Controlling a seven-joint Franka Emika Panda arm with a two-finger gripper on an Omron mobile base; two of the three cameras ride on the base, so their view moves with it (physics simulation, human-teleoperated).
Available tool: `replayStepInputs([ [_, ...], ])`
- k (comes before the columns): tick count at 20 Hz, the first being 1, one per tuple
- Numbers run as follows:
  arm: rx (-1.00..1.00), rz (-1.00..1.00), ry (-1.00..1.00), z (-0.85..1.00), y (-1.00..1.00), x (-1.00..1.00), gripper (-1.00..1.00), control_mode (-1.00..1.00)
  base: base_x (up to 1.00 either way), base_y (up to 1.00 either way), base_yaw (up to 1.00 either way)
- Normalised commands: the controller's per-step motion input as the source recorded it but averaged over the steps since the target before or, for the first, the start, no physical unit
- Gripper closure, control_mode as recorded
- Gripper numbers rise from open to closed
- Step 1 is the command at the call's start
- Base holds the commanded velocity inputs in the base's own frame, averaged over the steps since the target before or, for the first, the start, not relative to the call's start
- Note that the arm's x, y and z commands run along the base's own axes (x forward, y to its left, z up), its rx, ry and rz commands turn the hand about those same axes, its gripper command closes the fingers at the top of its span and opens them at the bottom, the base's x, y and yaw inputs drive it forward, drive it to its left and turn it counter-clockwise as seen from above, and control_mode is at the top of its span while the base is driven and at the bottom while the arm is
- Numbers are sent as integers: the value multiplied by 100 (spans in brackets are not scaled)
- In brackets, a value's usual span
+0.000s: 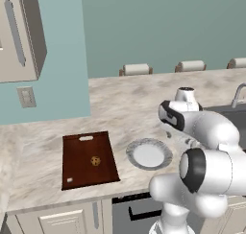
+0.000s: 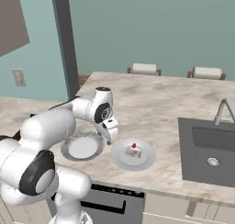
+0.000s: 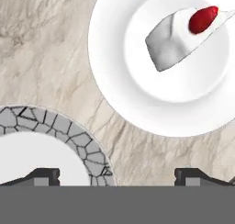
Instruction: Move the dessert items from the plates to the tray.
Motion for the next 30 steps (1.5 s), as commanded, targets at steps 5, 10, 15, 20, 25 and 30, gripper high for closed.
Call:
replayStepInputs([
  [5,5,-37,5,3,-68,6,-100,-100,0,0,0],
  [10,0,-26,3,-6,-51,0,-100,-100,0,0,0],
  [15,0,-68,14,-11,-100,0,-100,-100,0,0,0],
  [20,0,-62,11,-5,-71,6,-100,-100,0,0,0],
  [25,0,-2,1,-2,0,1,-100,-100,0,0,0],
  [30,0,-7,0,-27,0,6,-100,-100,0,0,0],
])
